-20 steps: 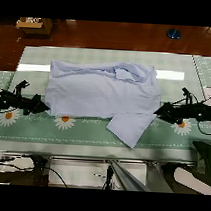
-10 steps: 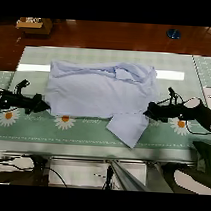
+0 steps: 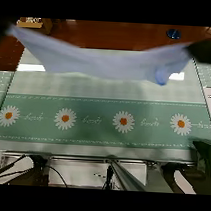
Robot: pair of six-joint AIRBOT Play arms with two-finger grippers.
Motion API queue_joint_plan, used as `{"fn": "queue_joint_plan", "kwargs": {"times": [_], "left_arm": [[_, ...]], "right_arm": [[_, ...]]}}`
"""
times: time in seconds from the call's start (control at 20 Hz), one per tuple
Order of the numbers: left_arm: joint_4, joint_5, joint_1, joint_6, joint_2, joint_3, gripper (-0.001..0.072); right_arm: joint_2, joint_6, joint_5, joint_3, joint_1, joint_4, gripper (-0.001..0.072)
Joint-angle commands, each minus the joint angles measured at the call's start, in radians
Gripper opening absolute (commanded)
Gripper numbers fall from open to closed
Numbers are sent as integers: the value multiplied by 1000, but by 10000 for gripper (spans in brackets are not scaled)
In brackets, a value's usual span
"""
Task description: Fold the shirts.
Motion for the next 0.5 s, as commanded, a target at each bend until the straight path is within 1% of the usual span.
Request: {"fn": "queue_joint_plan", "kwargs": {"times": [0.0, 0.1, 0.2, 0.25, 0.35, 0.45], "left_arm": [[9, 6, 11, -118, 171, 344, 23], [239, 26, 11, -225, 259, 536, 22], [494, 26, 11, -337, 337, 693, 23], [582, 21, 11, -374, 373, 740, 23], [670, -29, 11, -410, 459, 769, 24], [739, -154, 11, -438, 521, 769, 24]], "right_arm": [[76, 150, 43, 387, 1, -226, 27], [74, 158, 133, 558, 1, -257, 26], [74, 200, 254, 679, 1, -280, 27], [75, 215, 331, 724, 1, -287, 27], [99, 226, 445, 747, 1, -286, 27], [141, 231, 529, 747, 1, -303, 26]]}}
